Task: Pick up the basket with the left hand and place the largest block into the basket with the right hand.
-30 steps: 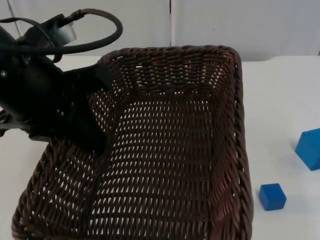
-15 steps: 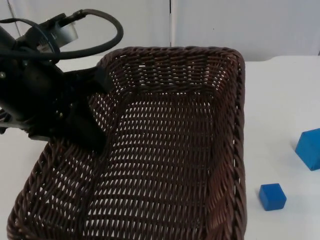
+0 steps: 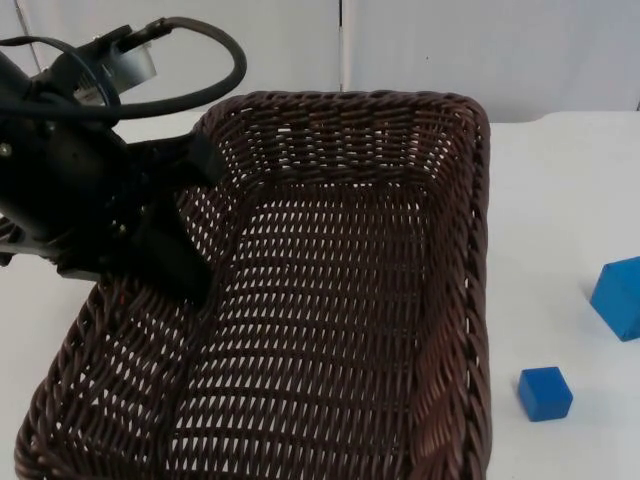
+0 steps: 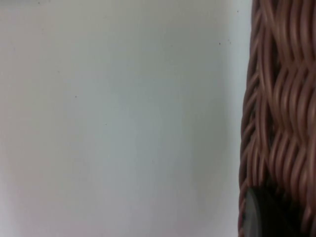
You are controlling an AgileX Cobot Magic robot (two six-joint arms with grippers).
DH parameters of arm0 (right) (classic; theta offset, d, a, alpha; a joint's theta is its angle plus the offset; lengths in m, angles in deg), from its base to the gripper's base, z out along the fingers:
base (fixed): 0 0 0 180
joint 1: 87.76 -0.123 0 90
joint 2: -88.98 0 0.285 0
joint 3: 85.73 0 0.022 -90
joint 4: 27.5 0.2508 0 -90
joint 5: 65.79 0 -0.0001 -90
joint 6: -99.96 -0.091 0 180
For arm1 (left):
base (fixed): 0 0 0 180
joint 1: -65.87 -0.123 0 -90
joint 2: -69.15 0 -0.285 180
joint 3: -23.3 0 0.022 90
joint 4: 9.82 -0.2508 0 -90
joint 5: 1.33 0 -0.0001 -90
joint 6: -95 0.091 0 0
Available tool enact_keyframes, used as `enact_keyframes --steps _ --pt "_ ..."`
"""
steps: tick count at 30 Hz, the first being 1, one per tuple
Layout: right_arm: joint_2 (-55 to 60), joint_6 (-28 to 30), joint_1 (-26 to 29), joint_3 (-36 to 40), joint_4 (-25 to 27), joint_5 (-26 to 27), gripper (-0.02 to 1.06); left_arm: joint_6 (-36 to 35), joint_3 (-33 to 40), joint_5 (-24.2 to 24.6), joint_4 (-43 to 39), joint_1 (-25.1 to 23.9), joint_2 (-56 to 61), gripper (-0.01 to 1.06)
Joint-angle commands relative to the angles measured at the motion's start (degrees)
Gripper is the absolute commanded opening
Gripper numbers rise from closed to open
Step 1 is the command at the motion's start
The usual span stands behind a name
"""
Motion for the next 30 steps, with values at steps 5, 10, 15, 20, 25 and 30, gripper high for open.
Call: enact_keyframes --steps 5,10,15,20,25,30 --pt "-0.2 -0.1 0.3 0.0 0.1 0.3 1.05 0.1 0.1 0.1 1.6 0.2 0.8 0.00" --pt "-0.2 -0.1 0.3 0.0 0.1 0.3 1.05 0.1 0.1 0.1 1.6 0.2 0.8 0.00" --pt "-0.2 -0.1 0.3 0.0 0.1 0.5 1.05 -0.1 0.1 0.1 1.6 0.2 0.8 0.00" --pt "-0.2 -0.1 0.3 0.0 0.1 0.5 1.05 -0.3 0.1 0.1 1.6 0.2 0.8 0.00" --pt "4.1 -0.1 0.3 -1.3 0.1 1.9 1.05 -1.0 0.1 0.0 1.6 0.2 0.8 0.00" --pt "13.2 -0.1 0.3 -4.1 0.2 7.2 1.05 -1.5 0.1 0.0 1.5 0.2 0.8 0.00"
